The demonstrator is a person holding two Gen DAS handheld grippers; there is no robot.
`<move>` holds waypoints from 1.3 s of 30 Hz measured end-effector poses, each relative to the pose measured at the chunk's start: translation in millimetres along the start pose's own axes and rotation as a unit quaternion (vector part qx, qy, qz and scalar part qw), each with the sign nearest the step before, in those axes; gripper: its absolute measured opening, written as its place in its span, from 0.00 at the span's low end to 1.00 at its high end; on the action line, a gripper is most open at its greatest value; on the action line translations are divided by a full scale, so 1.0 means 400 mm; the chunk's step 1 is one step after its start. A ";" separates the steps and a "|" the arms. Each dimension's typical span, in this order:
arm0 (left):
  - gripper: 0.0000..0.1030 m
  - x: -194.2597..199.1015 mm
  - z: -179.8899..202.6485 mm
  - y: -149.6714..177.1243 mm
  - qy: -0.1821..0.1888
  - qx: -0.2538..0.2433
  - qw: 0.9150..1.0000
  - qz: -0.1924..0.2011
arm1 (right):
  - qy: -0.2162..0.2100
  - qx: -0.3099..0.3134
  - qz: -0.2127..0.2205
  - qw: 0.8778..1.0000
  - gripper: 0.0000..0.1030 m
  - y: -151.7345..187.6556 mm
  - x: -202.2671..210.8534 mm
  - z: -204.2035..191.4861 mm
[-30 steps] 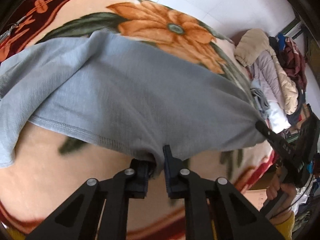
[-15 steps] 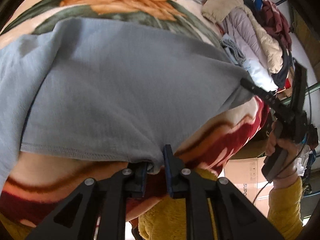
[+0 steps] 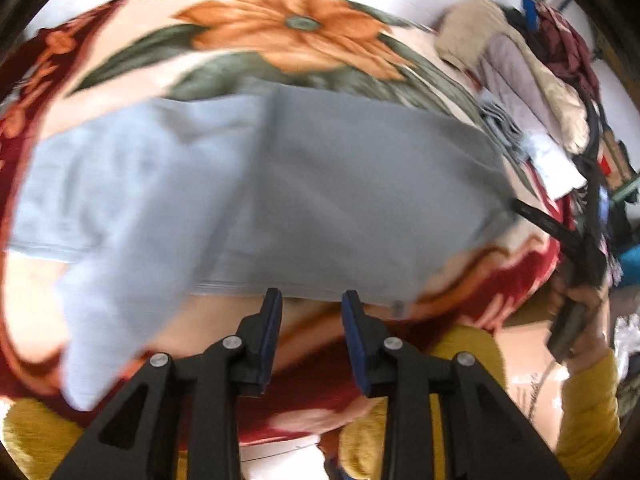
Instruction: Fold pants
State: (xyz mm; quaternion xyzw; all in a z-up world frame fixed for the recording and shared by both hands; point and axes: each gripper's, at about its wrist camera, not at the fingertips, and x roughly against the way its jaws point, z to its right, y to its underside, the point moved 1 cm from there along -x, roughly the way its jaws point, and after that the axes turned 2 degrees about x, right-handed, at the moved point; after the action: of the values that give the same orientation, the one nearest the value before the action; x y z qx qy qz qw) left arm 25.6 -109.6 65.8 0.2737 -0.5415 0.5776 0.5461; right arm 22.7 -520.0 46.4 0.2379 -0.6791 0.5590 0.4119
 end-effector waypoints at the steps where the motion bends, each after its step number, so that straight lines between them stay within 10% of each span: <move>1: 0.32 0.012 -0.025 -0.003 -0.004 0.005 1.000 0.001 | -0.007 0.002 0.005 1.000 0.39 0.001 0.023 -0.009; 19: 0.59 0.098 -0.468 -0.034 -0.123 0.058 0.990 0.025 | -0.121 0.072 -0.026 0.990 0.39 0.080 0.149 -0.413; 35: 0.67 0.049 -0.616 -0.060 -0.091 0.159 0.981 0.059 | -0.121 0.141 -0.081 0.979 0.39 0.198 0.045 -0.673; 38: 0.51 0.040 -0.609 -0.070 -0.097 0.161 0.980 0.070 | -0.121 0.132 -0.086 0.980 0.39 0.204 0.034 -0.674; 39: 0.15 0.041 -0.605 -0.072 -0.112 0.157 0.979 0.073 | -0.121 0.133 -0.085 0.980 0.39 0.204 0.037 -0.675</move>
State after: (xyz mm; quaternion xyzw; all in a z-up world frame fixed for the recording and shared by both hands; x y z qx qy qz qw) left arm 114.7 114.4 26.4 0.3783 -0.5201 0.6598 0.3886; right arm 30.0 -238.6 22.1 0.4131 -0.6207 0.5747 0.3373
